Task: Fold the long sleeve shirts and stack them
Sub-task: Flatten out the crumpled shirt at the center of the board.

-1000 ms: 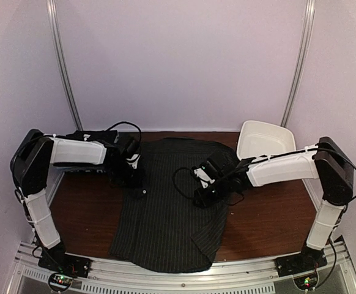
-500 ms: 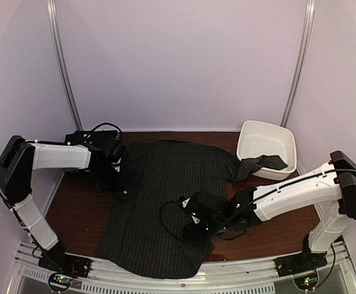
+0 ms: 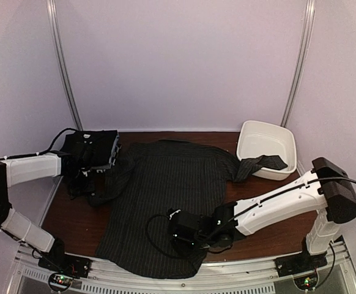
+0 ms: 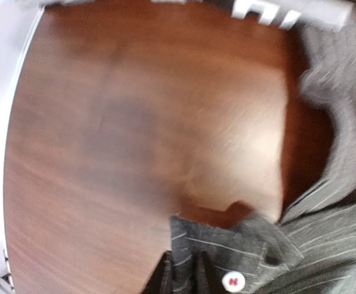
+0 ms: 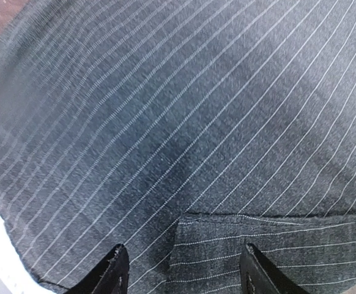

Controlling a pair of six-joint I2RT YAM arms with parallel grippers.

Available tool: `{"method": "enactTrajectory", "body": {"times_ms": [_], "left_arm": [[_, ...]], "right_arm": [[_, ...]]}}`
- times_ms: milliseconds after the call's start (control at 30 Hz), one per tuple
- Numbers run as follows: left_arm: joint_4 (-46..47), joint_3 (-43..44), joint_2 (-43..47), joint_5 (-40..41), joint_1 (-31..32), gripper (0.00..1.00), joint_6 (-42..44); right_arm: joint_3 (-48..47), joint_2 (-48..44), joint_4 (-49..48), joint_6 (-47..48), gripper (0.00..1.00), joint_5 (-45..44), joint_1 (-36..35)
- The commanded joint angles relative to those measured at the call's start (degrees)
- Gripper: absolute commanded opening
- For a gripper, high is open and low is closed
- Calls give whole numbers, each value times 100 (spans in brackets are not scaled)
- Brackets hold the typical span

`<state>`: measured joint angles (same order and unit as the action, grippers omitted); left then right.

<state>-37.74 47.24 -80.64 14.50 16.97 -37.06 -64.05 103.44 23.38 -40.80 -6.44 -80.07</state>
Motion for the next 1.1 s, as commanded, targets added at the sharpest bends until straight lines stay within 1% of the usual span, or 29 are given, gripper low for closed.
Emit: {"method": "enactTrajectory", "body": {"times_ms": [0, 33, 100, 133, 267, 367, 500, 567, 633, 900, 933, 1000, 1067], "left_arm": [[78, -39, 160, -38, -97, 22, -92], [66, -1, 136, -58, -98, 25, -109], [69, 54, 132, -102, -98, 37, -138], [72, 84, 158, -119, -98, 41, -150], [-14, 198, 371, -133, -98, 55, -166], [-26, 268, 635, -395, -98, 59, -129], [20, 288, 981, -899, -38, 60, -76], [49, 314, 1117, -1127, 95, 60, -89], [81, 384, 1139, -1322, 330, 61, -109], [526, 737, 546, -1814, 1532, 61, -322], [621, 756, 456, -1879, 1640, 61, -340], [819, 783, 244, -1999, 1831, 61, -383], [1066, 814, 46, -2119, 2051, 61, -407]], "right_arm": [[-186, 299, 342, -159, 63, -395, -69], [-196, 334, 387, -176, 63, -445, -80], [-195, 379, 426, -218, 61, -524, -83], [-195, 405, 442, -240, 60, -559, -81], [-190, 423, 524, -377, 50, -651, -85], [-49, 172, 536, -593, 40, -831, -147], [418, -394, 389, -941, 25, -1014, -180], [684, -720, 340, -1183, 16, -1097, -218], [971, -1111, 277, -1513, 12, -1189, -287], [2420, -2544, 47, -2886, 13, -1296, -903], [2590, -2702, 3, -3009, 15, -1262, -966], [2834, -3004, -50, -3186, 25, -1186, -1049], [2964, -3227, -10, -3329, 31, -1160, -1109]]}}
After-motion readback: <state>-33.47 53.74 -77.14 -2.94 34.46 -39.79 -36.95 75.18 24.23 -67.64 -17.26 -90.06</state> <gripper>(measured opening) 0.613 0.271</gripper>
